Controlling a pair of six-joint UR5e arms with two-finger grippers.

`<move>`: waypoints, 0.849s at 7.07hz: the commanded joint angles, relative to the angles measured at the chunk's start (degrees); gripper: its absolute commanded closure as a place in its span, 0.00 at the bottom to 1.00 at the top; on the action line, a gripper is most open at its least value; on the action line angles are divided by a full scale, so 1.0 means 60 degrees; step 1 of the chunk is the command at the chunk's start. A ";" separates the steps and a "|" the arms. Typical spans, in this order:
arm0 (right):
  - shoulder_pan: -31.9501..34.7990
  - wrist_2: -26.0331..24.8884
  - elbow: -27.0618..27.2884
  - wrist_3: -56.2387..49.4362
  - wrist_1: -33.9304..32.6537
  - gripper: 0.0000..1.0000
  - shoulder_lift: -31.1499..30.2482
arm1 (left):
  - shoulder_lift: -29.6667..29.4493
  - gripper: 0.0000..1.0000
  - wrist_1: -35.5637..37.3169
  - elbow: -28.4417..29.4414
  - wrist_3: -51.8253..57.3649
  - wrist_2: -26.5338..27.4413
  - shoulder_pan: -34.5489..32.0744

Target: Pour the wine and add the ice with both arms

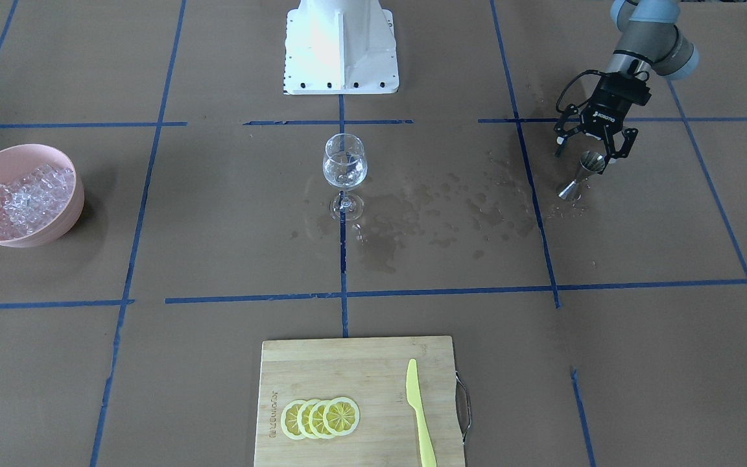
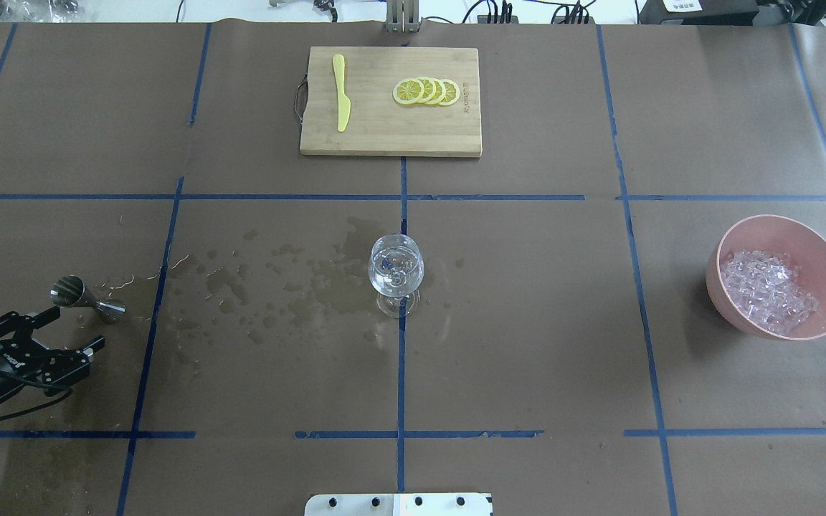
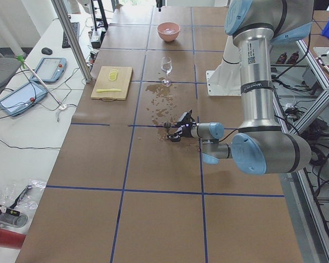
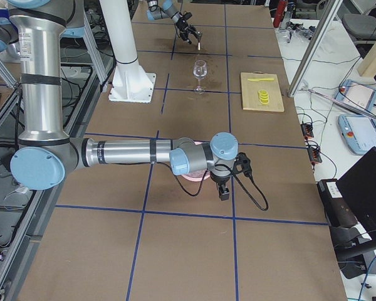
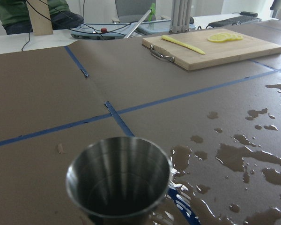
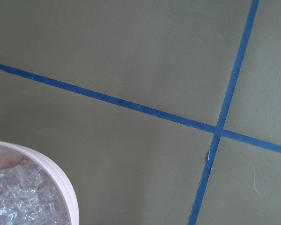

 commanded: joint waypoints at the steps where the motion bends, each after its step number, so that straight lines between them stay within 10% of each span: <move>1: 0.0000 0.0026 0.0281 0.0003 0.0015 0.00 -0.0197 | 0.0891 0.04 0.0461 -0.0251 0.0001 -0.1779 -0.0102; 6: -0.1139 0.0495 0.2037 0.1503 0.0654 0.00 -0.1264 | 0.1702 0.00 0.0857 0.0068 0.1965 -0.6875 -0.5006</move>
